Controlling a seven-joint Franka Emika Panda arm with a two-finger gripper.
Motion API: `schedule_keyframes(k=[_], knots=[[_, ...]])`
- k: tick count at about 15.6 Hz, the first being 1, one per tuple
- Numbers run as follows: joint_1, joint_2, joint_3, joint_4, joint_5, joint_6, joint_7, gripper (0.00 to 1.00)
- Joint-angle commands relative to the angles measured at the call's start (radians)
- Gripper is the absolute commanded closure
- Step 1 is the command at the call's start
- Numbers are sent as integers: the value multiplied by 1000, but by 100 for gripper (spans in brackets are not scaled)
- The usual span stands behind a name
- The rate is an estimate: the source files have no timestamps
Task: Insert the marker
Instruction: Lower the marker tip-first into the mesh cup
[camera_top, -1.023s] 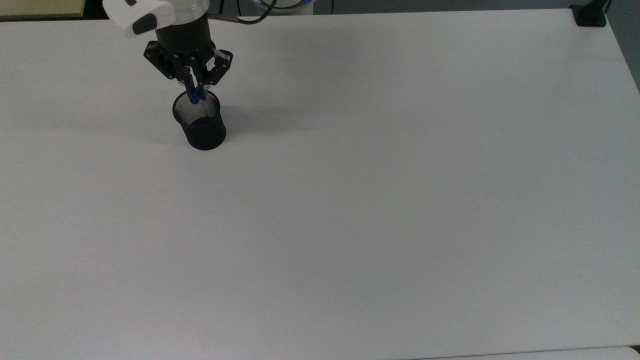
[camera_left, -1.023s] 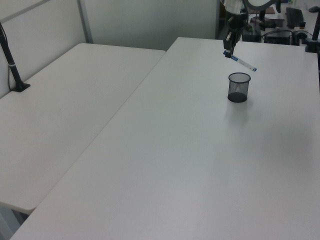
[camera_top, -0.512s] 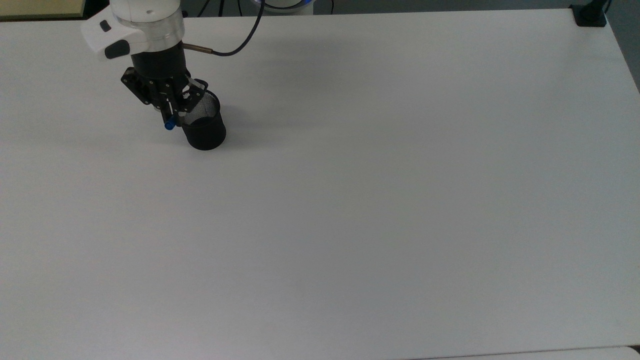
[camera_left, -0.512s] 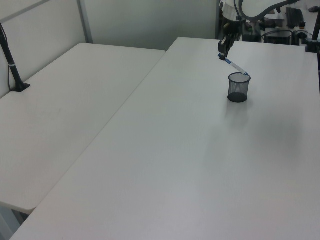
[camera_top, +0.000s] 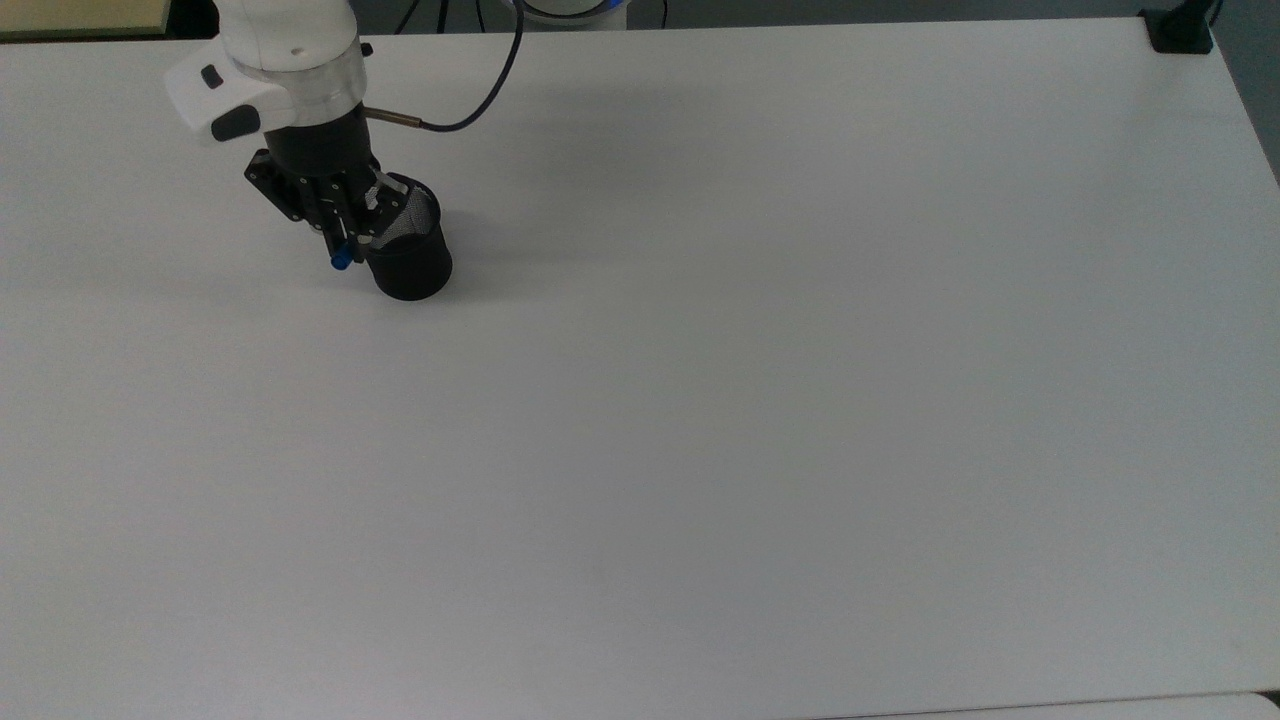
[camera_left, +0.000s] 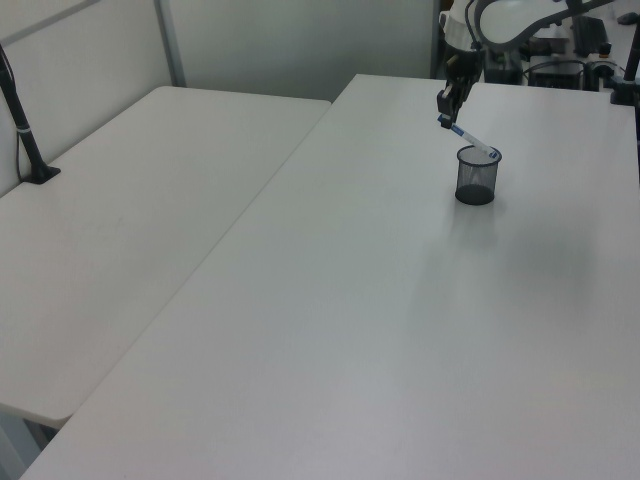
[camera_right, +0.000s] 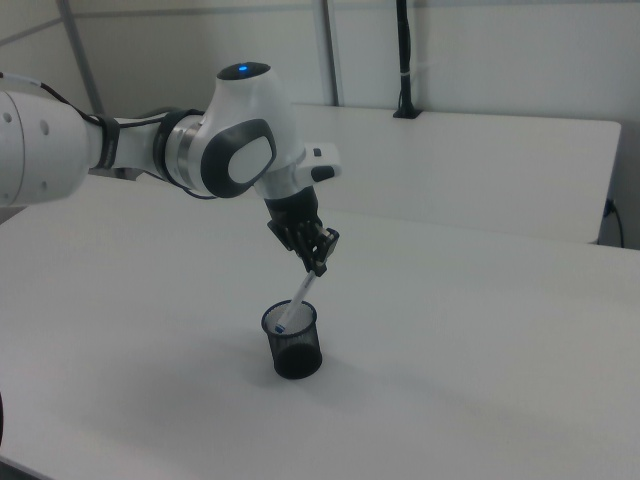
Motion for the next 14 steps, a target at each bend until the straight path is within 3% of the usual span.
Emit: schedule_keyframes(k=[1,10,14], knots=[[4,5,-1,-25,17,47,-19,90],[5,5,-1,-41,12,35,-19,87],[5,7,-1,-41,12,27,-21,75]])
